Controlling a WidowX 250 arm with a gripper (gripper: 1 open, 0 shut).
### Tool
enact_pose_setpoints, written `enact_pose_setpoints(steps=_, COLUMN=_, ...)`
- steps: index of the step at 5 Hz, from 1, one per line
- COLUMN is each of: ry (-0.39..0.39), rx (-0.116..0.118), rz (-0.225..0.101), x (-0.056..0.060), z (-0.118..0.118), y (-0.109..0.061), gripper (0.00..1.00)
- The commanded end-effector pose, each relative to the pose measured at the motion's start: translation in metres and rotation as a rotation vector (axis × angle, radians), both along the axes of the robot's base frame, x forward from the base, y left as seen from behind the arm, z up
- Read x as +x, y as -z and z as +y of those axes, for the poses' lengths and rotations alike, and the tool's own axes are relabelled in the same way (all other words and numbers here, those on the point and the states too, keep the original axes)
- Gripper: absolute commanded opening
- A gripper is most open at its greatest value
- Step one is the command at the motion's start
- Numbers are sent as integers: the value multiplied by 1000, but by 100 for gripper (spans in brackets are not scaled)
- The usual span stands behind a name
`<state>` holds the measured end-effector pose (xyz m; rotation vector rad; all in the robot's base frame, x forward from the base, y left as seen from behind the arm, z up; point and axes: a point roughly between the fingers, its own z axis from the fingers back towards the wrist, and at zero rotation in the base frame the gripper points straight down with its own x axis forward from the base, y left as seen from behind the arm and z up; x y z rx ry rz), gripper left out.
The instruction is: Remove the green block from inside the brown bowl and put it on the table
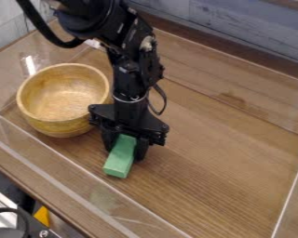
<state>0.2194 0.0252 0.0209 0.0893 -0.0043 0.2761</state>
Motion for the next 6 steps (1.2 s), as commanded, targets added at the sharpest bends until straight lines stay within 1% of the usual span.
enact_pose_setpoints(steps=1, ry=-28, rx=0, rz=-18, x=3, z=7, y=-3, gripper=0)
enact_pose_setpoints(steps=3, ry=-102, rx=-6, rz=-12, x=8, z=-2, y=-2, gripper=0)
enact_pose_setpoints(steps=5, ry=59, rx=-6, rz=-10, x=8, z=-20, y=-15, gripper=0)
enact_pose_setpoints(steps=6, ry=80, rx=-1, rz=-10, x=11, z=-15, y=-18, gripper=0)
